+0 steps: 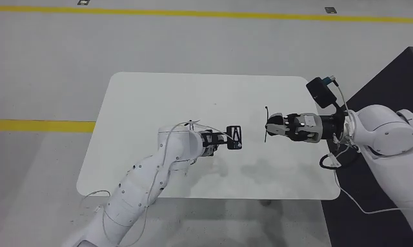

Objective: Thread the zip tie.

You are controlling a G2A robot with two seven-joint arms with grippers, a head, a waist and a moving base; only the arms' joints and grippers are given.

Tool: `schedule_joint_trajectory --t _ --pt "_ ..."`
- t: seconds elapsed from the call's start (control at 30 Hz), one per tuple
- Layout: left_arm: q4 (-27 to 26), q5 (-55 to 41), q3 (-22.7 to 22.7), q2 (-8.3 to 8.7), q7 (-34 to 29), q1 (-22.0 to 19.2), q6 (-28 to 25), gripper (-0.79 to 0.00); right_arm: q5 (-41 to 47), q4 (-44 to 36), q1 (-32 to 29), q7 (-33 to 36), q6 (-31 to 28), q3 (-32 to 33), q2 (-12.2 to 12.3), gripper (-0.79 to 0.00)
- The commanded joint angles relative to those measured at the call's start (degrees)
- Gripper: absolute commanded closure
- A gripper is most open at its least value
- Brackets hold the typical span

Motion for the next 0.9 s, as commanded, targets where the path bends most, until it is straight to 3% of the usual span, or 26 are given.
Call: schedule_joint_trajectory --t 0.0,0.13,0.3,0.47,0.6,0.87 --pt "0.00 0.00 0.00 0.00 0.00 0.00 0.00 0.000 0.00 0.00 0.00 0.00 0.00 0.00 0.00 0.000" --pt "0.57 -1.15 0.88 -0.14 -0.01 0.74 0.76 0.000 0.00 0.00 0.00 0.00 0.00 0.00 0.00 0.000" --pt "0.79 -15.73 2.01 -0.78 -3.57 -1.26 3.60 0.000 0.00 0.00 0.00 0.00 0.00 0.00 0.00 0.000" --pt "-0.23 -29.14 2.90 0.70 -9.78 -3.66 9.82 0.000 0.00 0.00 0.00 0.00 0.00 0.00 0.00 0.000" --pt "-2.11 -33.83 2.90 2.05 -14.05 -4.99 14.09 0.000 0.00 0.00 0.00 0.00 0.00 0.00 0.00 0.000" --pt "-3.58 -36.83 2.43 3.60 -14.69 -4.61 14.73 0.000 0.00 0.00 0.00 0.00 0.00 0.00 0.00 0.000"
